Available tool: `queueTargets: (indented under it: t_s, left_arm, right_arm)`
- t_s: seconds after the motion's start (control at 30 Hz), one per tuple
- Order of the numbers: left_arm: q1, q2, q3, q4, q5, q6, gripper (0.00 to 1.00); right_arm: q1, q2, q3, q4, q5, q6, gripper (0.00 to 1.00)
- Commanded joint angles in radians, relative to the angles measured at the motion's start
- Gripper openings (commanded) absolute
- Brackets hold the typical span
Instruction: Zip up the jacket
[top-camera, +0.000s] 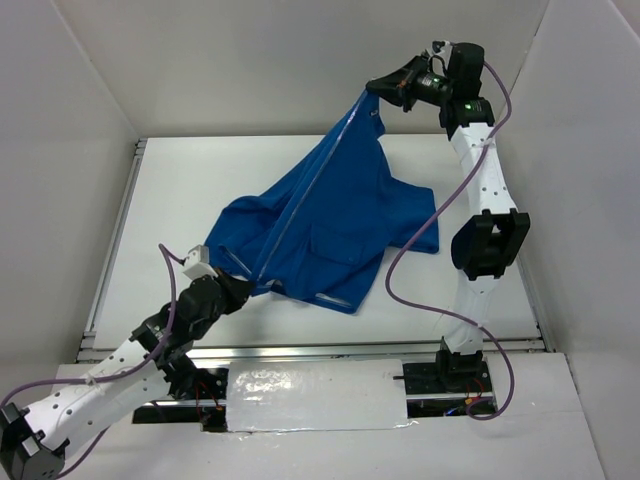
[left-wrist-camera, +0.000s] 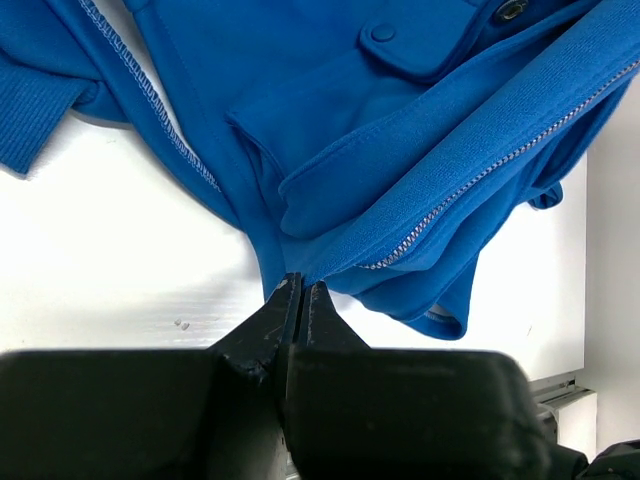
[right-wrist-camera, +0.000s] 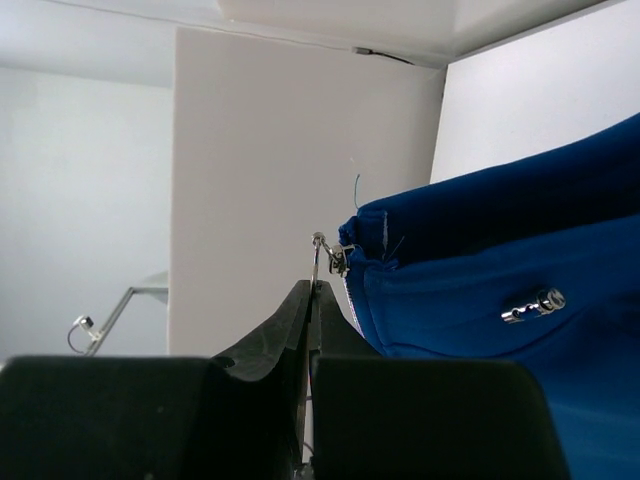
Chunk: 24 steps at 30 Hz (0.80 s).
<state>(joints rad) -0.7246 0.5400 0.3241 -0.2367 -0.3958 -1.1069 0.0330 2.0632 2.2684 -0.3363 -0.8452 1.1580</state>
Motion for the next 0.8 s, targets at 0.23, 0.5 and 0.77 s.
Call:
queueTargets:
  t_s: [0.23,0.5,0.77]
  left_arm:
    - [-0.004,-0.064,-0.030,-0.240,0.023,0.039,0.18]
    - [-0.006,-0.091,0.078,-0.309,0.022,0.051,0.99]
    - [-0.007,-0.028,0.363,-0.438,-0.070,0.142,0.99]
  right_arm:
    - [-0.054,0.014,0.048,0.278,0.061,-0.012,0.20]
    - [-0.058,-0.020,0.071,0.209,0.100,-0.086,0.68]
    - [-0.051,-0.234,-0.011,-0.117,0.302,-0.384,1.00]
